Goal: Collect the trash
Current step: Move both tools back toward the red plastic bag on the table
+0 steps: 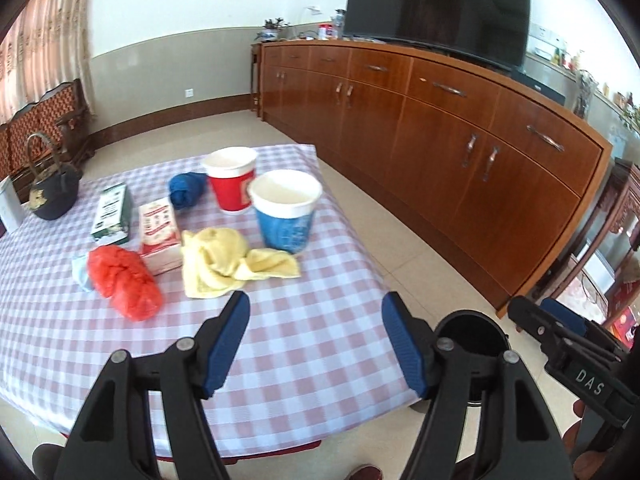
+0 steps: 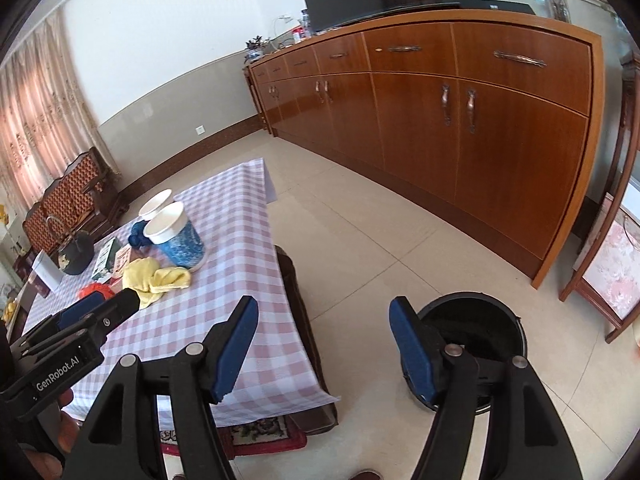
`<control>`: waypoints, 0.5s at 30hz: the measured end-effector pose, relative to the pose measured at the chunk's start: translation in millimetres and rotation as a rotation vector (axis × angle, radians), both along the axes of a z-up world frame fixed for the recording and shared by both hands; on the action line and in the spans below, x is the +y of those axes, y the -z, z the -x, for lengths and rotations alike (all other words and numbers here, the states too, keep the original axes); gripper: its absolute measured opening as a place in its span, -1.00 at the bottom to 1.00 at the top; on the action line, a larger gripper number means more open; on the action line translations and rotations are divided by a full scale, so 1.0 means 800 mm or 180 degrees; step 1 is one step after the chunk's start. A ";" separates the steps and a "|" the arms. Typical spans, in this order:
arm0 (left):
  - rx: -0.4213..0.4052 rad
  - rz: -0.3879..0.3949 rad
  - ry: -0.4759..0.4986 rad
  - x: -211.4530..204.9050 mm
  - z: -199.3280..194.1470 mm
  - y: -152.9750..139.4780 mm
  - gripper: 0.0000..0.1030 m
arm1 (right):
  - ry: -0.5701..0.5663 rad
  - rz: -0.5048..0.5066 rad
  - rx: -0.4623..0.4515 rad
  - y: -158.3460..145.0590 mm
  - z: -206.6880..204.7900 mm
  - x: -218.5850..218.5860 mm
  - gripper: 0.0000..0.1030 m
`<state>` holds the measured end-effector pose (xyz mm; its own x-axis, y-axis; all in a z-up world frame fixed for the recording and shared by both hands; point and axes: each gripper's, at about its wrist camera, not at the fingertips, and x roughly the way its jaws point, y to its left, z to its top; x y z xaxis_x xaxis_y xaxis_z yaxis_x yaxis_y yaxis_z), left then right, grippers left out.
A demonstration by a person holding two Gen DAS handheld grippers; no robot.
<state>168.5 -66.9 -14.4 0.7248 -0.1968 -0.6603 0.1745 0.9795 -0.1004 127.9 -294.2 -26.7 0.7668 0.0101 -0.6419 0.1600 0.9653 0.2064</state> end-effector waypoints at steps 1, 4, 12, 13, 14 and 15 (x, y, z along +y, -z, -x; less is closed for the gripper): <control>-0.0007 0.0002 -0.0079 0.014 0.002 0.001 0.38 | -0.0062 0.0001 -0.0001 -0.001 -0.004 0.013 0.36; -0.0011 -0.0007 -0.0308 0.057 0.001 0.004 0.38 | -0.0234 0.0004 -0.0007 -0.001 -0.017 0.050 0.38; 0.0029 0.0012 -0.0709 0.135 -0.003 0.020 0.38 | -0.0619 0.0029 -0.0005 0.003 -0.047 0.130 0.51; 0.0031 0.0010 -0.0739 0.140 -0.004 0.020 0.38 | -0.0650 0.0032 -0.0005 0.003 -0.049 0.137 0.52; 0.0034 0.0016 -0.0768 0.146 -0.005 0.022 0.38 | -0.0688 0.0042 -0.0005 0.003 -0.053 0.146 0.53; 0.0038 0.0023 -0.0789 0.151 -0.005 0.023 0.38 | -0.0717 0.0052 -0.0003 0.004 -0.057 0.153 0.54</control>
<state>172.6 54.0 -32.9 0.7436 -0.0186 -0.6683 -0.0724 0.9915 -0.1081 173.4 -171.5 -29.7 0.7468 0.1707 -0.6428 -0.0601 0.9799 0.1904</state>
